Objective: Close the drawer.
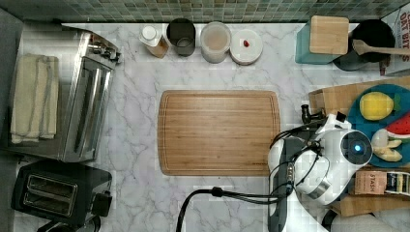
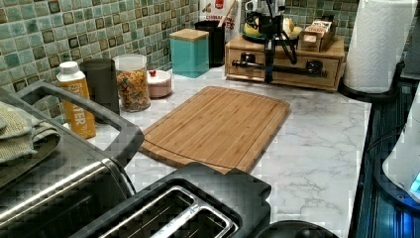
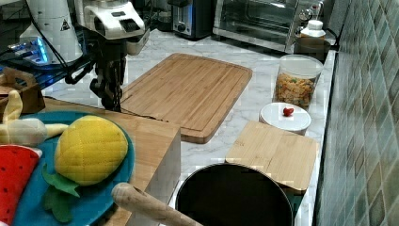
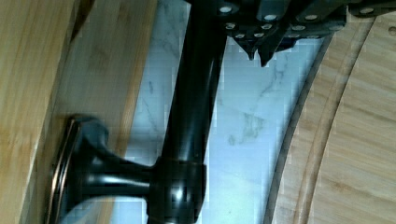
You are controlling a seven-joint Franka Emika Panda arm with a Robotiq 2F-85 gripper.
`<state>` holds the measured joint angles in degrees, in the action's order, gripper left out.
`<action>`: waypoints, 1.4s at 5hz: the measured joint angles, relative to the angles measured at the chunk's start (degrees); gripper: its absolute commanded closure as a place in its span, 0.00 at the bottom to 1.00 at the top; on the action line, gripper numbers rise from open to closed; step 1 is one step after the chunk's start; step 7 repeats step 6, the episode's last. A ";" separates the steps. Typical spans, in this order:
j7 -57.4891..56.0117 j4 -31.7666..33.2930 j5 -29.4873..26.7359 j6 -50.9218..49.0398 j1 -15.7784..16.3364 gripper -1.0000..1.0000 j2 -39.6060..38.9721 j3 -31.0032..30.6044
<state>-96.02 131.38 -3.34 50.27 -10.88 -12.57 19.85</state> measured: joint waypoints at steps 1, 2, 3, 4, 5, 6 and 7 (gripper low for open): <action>0.00 -0.11 0.00 -0.36 0.38 1.00 -0.10 0.38; 0.00 -0.22 -0.01 -0.59 0.64 1.00 -0.11 0.64; 0.00 -0.34 -0.02 -0.70 0.60 1.00 -0.10 0.63; 0.00 -0.34 -0.02 -0.76 0.91 1.00 -0.10 0.94; 0.00 -1.01 -0.02 -1.79 1.01 1.00 -0.36 1.13; 0.00 -1.34 -0.02 -2.35 0.99 1.00 -0.48 1.15; 0.00 -1.34 -0.02 -2.35 0.99 1.00 -0.48 1.15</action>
